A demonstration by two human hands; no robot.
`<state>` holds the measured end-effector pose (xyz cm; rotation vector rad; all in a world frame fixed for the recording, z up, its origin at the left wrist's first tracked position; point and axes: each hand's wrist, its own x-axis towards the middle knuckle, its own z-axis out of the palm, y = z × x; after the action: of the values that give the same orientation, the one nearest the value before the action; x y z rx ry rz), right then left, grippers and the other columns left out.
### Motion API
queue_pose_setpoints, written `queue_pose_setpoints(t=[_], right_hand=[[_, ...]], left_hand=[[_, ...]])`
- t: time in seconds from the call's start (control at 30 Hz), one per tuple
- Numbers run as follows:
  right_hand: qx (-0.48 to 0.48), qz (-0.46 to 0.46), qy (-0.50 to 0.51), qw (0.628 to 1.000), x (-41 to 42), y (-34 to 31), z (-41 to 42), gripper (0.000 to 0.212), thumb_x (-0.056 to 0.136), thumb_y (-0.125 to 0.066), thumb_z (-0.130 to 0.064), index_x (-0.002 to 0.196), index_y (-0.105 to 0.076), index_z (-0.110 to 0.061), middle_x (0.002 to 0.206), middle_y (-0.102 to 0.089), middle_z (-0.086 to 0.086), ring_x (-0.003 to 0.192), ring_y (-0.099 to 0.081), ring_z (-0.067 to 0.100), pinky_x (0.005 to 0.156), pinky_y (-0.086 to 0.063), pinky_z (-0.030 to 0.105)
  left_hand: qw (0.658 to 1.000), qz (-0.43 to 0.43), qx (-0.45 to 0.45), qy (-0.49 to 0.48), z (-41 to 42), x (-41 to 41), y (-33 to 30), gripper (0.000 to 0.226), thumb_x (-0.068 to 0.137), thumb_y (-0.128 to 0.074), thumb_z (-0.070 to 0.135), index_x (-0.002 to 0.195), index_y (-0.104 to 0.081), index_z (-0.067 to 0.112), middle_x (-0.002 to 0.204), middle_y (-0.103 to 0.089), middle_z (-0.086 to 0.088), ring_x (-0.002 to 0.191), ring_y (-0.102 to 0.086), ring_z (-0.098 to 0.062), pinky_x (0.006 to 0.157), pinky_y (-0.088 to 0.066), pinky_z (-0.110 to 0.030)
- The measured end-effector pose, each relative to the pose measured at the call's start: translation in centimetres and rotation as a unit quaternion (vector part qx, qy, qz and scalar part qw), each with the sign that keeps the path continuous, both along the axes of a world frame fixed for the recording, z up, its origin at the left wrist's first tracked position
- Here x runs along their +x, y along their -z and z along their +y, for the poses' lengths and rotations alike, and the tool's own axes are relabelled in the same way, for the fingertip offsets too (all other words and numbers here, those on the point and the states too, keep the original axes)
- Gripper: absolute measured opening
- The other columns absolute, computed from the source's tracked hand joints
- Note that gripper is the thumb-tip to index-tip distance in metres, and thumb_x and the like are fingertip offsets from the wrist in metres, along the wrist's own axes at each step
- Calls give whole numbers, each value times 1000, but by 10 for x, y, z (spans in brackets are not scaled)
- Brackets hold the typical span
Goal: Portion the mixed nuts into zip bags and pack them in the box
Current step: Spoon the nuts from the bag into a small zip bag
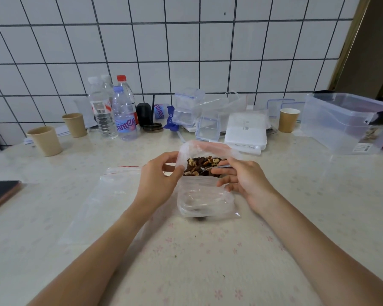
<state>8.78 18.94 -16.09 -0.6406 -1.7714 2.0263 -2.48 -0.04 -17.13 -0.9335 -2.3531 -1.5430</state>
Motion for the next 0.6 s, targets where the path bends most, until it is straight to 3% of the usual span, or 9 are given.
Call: queue_pose_setpoints(t=[0.07,0.23,0.33,0.43,0.5,0.6], right_hand=[[-16,8,-2,1000,0,0,0,31,109,-46,-22,107,-68,-1,93,-80,16,58,-70,25,43,-47,27],[-24,30,-2,999,2,-5,-1,35,110,-42,-24,107,-69,-2,93,-80,16,65,-73,24,45,-50,28],[-6,43,7,999,5,-12,2,36,110,-41,-26,104,-68,-4,92,-80,16,66,-73,24,46,-49,29],[12,56,17,998,9,-20,7,38,110,-40,-27,102,-68,-4,88,-79,16,65,-72,25,47,-48,30],[23,62,21,998,13,-25,11,39,109,-40,-29,99,-68,-4,85,-79,17,62,-71,25,46,-47,29],[43,69,19,997,19,-32,17,43,110,-40,-31,94,-69,-3,81,-77,19,56,-70,26,43,-48,28]], left_hand=[[1000,-3,1,-2,0,0,-1,31,95,-73,24,125,-71,30,102,-69,32,89,-66,13,76,-55,-15],[1000,-7,-1,-5,-3,0,-3,29,94,-74,29,123,-71,29,102,-69,32,88,-66,15,70,-49,-4],[999,-11,-34,-26,-7,0,-5,34,94,-72,40,126,-69,27,109,-70,23,85,-67,10,65,-46,-5],[996,-17,-61,-64,-11,2,-8,41,92,-71,50,123,-61,26,107,-67,16,83,-64,5,65,-45,-14],[994,-26,-67,-85,-15,5,-13,40,90,-70,53,113,-55,24,99,-65,12,81,-64,-1,66,-48,-24],[991,-21,-113,-69,-20,12,-18,36,90,-67,59,91,-59,24,82,-67,10,74,-67,-10,67,-52,-32]])
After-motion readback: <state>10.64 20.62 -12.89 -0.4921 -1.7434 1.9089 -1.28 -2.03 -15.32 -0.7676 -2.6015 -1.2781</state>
